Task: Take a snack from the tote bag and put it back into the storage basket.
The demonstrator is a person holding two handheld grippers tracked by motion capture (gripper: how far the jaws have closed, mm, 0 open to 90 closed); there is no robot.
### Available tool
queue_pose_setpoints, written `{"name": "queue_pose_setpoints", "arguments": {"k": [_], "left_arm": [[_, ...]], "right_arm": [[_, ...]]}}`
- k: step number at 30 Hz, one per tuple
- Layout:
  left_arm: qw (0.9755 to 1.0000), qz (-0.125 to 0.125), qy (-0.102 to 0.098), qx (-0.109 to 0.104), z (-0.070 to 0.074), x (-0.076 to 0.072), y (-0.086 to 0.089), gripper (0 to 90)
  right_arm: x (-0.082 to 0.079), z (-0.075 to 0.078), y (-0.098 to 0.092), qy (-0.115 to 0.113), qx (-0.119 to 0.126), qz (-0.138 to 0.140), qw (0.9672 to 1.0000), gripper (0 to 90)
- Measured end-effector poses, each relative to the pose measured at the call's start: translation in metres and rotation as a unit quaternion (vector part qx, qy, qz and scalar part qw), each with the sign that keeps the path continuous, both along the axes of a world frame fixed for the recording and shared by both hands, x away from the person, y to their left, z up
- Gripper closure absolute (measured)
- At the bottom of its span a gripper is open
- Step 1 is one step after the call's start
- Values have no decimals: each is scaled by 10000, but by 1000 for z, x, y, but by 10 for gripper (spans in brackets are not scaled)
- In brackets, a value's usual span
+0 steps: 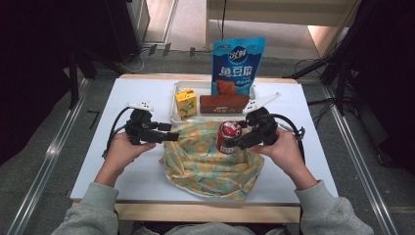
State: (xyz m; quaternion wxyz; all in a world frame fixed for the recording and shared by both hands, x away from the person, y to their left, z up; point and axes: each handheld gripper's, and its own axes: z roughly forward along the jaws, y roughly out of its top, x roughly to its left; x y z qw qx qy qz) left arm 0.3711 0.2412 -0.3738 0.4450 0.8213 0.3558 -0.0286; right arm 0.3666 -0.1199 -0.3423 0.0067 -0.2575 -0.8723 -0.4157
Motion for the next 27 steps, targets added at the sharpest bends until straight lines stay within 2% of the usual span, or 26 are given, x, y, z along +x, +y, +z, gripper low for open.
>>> {"name": "queue_pose_setpoints", "arguments": {"k": [11,16,22,27], "left_arm": [[10000,8,-18,31,0,0,2,373],[10000,23,-21,-8,0,0,3,373],[10000,33,-30,-8,0,0,4,373],[10000,46,-34,-25,0,0,4,373]], "right_arm": [[35,25,-13,-177,37,-283,9994,255],[48,32,-19,-157,94,-392,9991,254],[64,32,-26,-209,-18,-608,9979,254],[77,22,-27,-217,-116,-718,9971,255]]}}
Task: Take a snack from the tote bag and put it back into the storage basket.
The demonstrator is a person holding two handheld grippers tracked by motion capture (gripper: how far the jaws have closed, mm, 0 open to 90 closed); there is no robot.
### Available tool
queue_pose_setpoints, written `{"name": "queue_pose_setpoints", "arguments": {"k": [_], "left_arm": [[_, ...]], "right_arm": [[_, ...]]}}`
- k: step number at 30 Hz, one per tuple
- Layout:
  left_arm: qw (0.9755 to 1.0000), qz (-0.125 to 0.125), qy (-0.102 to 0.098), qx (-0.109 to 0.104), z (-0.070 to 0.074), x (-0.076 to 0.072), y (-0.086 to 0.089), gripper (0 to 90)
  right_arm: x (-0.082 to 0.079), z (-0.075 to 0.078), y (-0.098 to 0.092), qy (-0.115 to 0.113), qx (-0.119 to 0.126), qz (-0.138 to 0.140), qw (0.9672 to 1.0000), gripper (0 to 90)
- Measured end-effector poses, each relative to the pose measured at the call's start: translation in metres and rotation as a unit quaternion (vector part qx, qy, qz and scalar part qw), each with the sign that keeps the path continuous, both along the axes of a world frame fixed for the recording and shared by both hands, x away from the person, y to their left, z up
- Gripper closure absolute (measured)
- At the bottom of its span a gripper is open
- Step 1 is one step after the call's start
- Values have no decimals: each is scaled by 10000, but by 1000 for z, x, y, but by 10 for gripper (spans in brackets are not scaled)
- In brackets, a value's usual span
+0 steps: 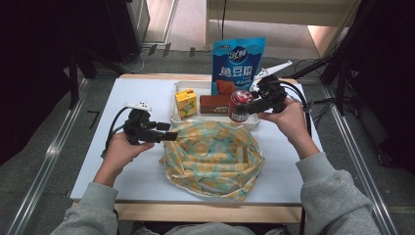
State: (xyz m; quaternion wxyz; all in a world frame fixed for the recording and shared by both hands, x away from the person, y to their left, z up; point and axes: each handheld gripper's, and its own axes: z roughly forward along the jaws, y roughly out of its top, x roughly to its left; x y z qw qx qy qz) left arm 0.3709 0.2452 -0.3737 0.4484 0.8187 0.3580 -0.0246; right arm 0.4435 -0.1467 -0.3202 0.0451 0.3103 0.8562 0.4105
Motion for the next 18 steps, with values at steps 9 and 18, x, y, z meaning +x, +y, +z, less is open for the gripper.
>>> {"name": "queue_pose_setpoints", "arguments": {"k": [9,18], "left_arm": [[10000,11,-17,-15,1,0,3,373],[10000,4,-16,-24,1,1,4,373]], "right_arm": [[20,-18,5,39,-107,-87,9999,254],[34,-32,8,83,-148,-189,9997,254]]}}
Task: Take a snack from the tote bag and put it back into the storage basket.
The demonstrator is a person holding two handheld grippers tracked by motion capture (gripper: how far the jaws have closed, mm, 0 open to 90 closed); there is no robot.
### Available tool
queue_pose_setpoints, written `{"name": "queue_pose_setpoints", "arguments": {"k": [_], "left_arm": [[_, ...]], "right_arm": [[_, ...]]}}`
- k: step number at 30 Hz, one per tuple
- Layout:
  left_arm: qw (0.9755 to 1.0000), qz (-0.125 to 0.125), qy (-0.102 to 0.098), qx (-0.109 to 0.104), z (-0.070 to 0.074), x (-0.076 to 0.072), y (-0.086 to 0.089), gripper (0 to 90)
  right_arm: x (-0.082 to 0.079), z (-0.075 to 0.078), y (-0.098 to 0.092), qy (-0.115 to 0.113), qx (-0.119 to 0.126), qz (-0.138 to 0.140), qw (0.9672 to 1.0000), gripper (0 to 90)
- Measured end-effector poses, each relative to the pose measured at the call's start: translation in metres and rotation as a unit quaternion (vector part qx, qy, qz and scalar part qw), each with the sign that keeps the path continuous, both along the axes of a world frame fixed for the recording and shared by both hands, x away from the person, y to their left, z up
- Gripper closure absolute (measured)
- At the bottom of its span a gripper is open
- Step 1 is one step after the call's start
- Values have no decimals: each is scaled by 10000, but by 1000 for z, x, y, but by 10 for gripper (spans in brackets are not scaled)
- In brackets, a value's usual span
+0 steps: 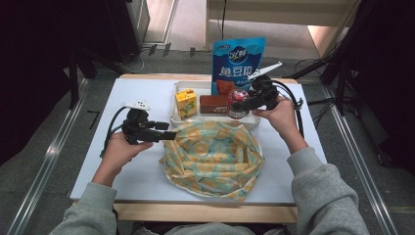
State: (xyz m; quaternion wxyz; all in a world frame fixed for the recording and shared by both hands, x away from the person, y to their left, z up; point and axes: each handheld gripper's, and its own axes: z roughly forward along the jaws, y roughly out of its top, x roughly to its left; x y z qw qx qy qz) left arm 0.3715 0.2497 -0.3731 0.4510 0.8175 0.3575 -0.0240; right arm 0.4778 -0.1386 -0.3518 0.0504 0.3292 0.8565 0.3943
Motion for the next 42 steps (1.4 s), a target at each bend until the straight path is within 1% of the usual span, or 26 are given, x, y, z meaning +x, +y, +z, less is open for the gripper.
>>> {"name": "queue_pose_setpoints", "arguments": {"k": [7,10,17,19,25,27,29,30,32,37,38,39,42], "left_arm": [[10000,-4,1,8,0,1,0,373],[10000,-6,4,2,-1,1,1,373],[10000,2,16,-6,-1,0,1,373],[10000,-5,11,-4,-1,0,1,373],[10000,-8,16,2,-1,0,1,373],[10000,-19,12,0,-1,0,1,373],[10000,-25,12,-6,-1,0,0,373],[10000,-24,14,-15,-2,0,0,373],[10000,-18,17,-4,-2,0,0,373],[10000,-43,14,12,-2,0,0,373],[10000,-47,23,13,-2,0,-1,373],[10000,-54,31,15,-3,0,-1,373],[10000,-48,31,24,-3,-1,-1,373]], "right_arm": [[9,-11,2,45,-118,-84,9999,254],[12,-16,2,88,-116,-118,9998,254],[19,-31,3,105,-167,-205,9996,254],[20,-35,3,148,-169,-242,9995,254],[21,-47,4,78,-189,-297,9993,254],[22,-49,2,56,-101,-339,9994,254],[22,-52,2,55,-161,-344,9993,254],[21,-55,3,36,-289,-326,9990,254],[21,-59,3,35,-386,-315,9988,254],[22,-69,3,56,-410,-310,9987,254],[22,-71,2,66,-452,-294,9985,254],[22,-74,2,30,-478,-262,9985,253],[19,-77,-1,44,-429,-268,9987,251]]}}
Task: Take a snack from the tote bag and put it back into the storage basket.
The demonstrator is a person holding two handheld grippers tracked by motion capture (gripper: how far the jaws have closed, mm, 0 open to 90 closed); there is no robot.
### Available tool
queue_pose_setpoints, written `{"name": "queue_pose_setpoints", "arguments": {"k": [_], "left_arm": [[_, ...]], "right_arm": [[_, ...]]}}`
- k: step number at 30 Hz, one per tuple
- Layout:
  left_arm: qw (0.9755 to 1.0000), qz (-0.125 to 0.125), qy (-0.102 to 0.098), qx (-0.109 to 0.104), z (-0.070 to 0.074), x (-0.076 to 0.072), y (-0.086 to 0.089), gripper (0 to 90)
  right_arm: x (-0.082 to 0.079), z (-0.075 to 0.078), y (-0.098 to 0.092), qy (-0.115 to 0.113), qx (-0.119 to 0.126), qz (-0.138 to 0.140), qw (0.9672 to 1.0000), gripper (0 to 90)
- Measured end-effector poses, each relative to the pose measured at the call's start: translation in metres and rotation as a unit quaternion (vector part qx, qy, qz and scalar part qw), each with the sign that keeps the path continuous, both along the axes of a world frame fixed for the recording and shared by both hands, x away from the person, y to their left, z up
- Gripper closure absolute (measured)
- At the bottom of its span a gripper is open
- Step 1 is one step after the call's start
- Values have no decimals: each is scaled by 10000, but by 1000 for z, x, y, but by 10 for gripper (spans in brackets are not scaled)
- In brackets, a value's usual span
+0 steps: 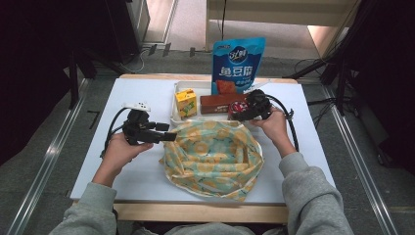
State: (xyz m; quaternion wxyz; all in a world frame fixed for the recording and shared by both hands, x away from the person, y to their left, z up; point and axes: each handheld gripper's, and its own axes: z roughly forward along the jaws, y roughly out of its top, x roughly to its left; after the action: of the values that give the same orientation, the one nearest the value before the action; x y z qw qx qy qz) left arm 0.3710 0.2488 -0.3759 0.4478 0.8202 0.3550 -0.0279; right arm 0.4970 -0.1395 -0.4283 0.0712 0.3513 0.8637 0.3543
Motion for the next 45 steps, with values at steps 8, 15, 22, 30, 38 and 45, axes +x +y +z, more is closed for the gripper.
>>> {"name": "queue_pose_setpoints", "arguments": {"k": [8,15,22,30,38,45], "left_arm": [[10000,-21,-2,-4,0,0,-1,373],[10000,-11,-7,12,0,0,-1,373],[10000,-5,-23,5,1,-1,0,374],[10000,2,-30,25,1,-1,-1,375],[10000,0,-24,31,1,-1,-2,376],[10000,-14,-41,40,1,-1,0,376]], "right_arm": [[-2,6,-5,119,136,-88,9998,175],[-13,24,-14,11,287,-60,9996,232],[-33,33,-25,-214,623,-140,9977,558],[-52,21,-31,-252,709,-97,9971,884],[-53,6,-22,-79,627,-74,9980,900],[-46,3,-32,-62,578,-340,9977,900]]}}
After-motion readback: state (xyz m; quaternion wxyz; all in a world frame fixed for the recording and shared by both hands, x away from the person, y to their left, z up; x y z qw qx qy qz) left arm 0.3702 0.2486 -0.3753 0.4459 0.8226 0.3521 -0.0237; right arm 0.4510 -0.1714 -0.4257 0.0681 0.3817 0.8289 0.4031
